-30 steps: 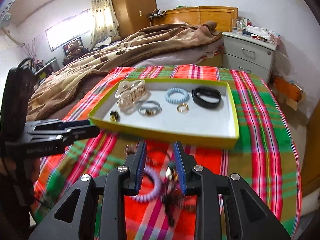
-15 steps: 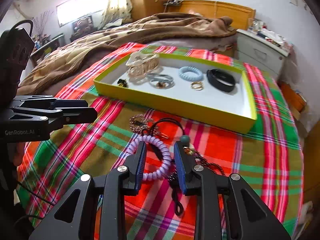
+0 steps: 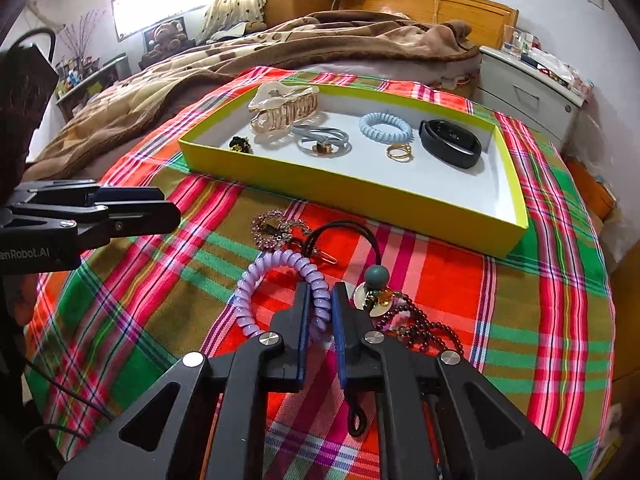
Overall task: Organize jewelry
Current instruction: 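Grasp the lavender coil hair tie with the right tool, then grasp the rhinestone hair clip with the left tool while the right tool holds the lavender coil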
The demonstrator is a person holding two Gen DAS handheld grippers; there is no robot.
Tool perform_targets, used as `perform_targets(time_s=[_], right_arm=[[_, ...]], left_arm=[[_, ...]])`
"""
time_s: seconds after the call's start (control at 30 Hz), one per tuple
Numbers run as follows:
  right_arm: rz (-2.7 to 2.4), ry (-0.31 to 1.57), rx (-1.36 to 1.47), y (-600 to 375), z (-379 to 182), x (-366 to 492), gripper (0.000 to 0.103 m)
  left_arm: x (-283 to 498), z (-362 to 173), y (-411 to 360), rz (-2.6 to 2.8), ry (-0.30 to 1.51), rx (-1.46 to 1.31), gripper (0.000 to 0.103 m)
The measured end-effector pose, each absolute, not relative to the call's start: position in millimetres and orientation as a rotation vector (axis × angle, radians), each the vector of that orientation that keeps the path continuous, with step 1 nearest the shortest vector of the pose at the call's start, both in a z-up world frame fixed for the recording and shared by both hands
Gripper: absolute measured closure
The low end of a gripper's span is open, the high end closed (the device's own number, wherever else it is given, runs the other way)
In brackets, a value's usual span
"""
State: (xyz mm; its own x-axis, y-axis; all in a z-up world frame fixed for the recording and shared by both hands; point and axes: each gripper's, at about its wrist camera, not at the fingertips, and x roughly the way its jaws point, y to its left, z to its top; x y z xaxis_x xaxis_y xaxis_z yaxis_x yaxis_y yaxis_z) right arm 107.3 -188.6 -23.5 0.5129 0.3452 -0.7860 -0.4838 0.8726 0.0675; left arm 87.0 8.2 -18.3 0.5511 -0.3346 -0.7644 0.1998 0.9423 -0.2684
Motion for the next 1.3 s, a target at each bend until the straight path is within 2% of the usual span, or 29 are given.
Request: perform_targets(time_s=[0.4, 0.63, 1.03, 1.3], right_arm=[[0.531, 0.861, 0.055, -229, -5, 98, 0.093], [0.467, 0.818, 0.129, -258, 5, 87, 0.093], [0.423, 0.789, 0.195, -285, 9, 76, 0.093], [0.415, 0.783, 0.214, -289, 8, 76, 0.093]], left_arm=[[99, -21, -7, -0.366, 0.955, -0.110, 0.059], [110, -25, -32, -0.412, 0.965, 0.014, 0.058], [119, -33, -69, -0.485, 0.949, 0.243, 0.054], [129, -32, -78, -0.494, 0.931, 0.298, 0.053]])
